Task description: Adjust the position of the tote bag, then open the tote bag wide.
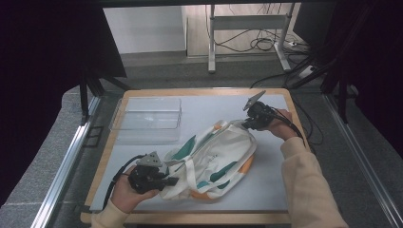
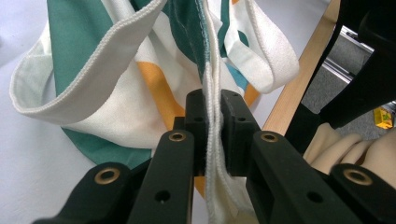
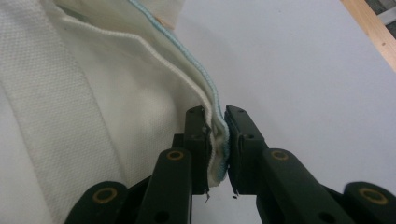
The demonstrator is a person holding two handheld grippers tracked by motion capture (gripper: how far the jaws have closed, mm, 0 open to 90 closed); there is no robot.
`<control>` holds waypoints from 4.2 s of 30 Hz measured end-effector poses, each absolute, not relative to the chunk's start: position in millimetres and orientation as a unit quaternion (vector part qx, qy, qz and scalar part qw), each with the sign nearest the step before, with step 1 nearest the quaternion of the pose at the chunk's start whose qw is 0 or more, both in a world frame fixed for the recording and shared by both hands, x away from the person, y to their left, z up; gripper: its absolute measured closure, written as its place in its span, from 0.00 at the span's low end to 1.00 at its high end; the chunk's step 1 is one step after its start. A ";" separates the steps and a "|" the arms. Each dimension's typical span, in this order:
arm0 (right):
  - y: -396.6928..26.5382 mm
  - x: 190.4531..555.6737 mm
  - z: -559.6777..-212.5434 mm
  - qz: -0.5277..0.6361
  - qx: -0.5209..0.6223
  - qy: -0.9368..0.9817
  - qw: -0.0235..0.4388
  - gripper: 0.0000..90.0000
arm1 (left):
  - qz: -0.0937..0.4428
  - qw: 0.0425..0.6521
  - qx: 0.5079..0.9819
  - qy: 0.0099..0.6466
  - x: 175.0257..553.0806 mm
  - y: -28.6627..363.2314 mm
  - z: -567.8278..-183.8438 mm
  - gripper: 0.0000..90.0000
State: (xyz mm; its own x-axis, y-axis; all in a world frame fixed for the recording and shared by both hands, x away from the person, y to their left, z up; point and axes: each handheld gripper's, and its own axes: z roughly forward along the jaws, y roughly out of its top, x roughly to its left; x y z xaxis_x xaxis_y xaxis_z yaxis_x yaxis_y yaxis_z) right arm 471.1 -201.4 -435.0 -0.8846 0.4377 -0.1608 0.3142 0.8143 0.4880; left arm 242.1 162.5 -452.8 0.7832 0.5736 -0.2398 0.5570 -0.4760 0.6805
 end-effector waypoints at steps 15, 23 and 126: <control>-222.7 443.4 -417.8 0.231 0.198 0.940 0.152 0.88 | 0.034 0.372 0.862 0.343 247.7 168.8 -455.1 0.94; -246.4 418.6 -416.0 0.246 0.213 0.933 0.155 0.88 | 0.046 0.362 0.861 0.355 262.2 171.9 -454.4 0.94; -230.1 295.4 -400.8 0.445 0.268 0.838 0.167 0.30 | 0.104 0.465 0.816 0.327 285.0 182.0 -411.6 0.40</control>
State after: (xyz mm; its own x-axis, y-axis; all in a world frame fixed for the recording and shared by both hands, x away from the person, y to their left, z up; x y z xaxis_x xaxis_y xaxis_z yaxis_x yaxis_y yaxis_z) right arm 295.4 -230.1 -400.8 -0.8014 0.5968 -0.0409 0.3002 0.4604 0.8354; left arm 285.0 182.0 -411.6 0.7640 0.6312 -0.1336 0.4372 -0.3541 0.8268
